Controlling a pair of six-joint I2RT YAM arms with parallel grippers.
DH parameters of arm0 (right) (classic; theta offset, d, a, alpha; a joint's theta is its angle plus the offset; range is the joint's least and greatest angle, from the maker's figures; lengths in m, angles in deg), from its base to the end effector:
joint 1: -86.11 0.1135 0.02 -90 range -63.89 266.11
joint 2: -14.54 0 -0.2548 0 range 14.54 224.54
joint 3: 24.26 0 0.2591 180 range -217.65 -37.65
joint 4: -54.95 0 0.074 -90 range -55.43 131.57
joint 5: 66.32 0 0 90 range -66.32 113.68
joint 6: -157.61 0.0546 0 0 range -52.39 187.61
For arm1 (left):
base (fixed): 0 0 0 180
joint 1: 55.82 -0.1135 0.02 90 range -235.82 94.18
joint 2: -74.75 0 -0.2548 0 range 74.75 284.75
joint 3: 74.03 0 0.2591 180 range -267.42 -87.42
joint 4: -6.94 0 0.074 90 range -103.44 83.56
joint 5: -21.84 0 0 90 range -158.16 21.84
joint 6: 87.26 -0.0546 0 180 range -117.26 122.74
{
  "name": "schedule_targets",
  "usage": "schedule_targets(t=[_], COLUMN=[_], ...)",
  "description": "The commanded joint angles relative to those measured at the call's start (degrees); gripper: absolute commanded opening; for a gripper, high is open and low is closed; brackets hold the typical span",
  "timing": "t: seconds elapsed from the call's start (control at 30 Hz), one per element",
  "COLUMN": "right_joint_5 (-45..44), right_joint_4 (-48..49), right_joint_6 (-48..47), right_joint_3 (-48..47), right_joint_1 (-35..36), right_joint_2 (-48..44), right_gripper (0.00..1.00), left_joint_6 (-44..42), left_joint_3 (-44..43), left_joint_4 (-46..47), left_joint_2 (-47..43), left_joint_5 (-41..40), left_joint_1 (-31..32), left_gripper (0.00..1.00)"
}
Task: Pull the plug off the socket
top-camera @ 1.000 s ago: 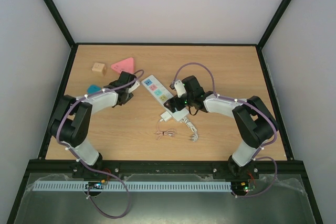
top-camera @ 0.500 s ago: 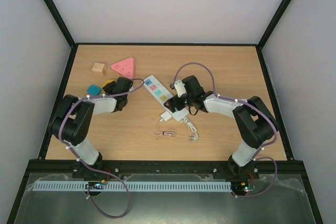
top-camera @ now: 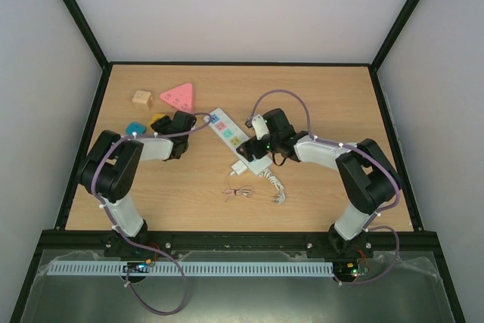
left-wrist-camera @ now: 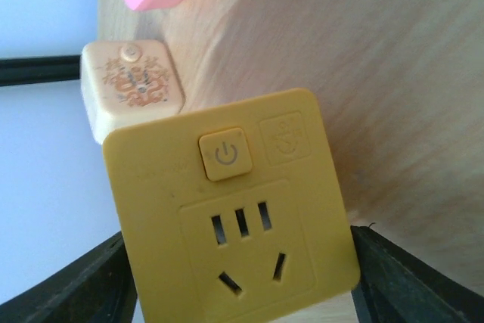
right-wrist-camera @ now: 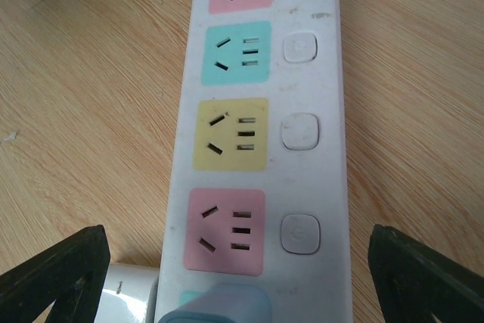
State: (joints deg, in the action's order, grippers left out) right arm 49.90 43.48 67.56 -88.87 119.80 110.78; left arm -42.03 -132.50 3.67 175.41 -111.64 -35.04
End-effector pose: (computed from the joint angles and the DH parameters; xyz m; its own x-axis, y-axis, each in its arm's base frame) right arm 0.2846 0.2187 0.1469 -0.5678 -0.3795 -0.7304 -0.7665 0.5672 0.3012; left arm 0.3301 -0.0851 0.1089 -0.6096 0.7779 -0.1525 0.3317 0.4251 0.8422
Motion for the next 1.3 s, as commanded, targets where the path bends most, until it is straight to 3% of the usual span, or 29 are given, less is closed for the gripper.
schedule_targets(t=[0.0, 0.27, 0.67, 1.1, 1.27], right_joint_5=[-0.29, -0.46, 0.55, 2.61, 0.94], right_joint_4=[-0.94, -0.96, -2.60, -9.49, -11.67], right_joint_6=[-0.77, -0.79, -2.34, -5.81, -6.28], right_joint_3=[-0.27, -0.18, -2.00, -1.02, 1.51], right_joint_1=[-0.29, -0.38, -1.41, -6.02, -6.96], right_joint_2=[-1.91, -2.19, -5.80, -15.73, -18.07], right_gripper=[0.91, 0.91, 0.94, 0.97, 0.96], left_joint_6=[3.76, 7.40, 14.93, 23.02, 25.96], left_joint_3=[-1.08, -2.52, -8.80, -16.60, -13.48], left_joint_4=[-5.60, -10.62, -24.95, -33.96, -31.93], left_joint_2=[-0.36, -0.50, -9.45, -18.70, -21.90], left_joint_5=[1.26, 3.61, 16.56, 44.69, 51.89], left_joint_1=[2.55, 4.18, 4.45, 4.49, 8.39], left_gripper=[0.78, 0.88, 1.00, 1.00, 1.00])
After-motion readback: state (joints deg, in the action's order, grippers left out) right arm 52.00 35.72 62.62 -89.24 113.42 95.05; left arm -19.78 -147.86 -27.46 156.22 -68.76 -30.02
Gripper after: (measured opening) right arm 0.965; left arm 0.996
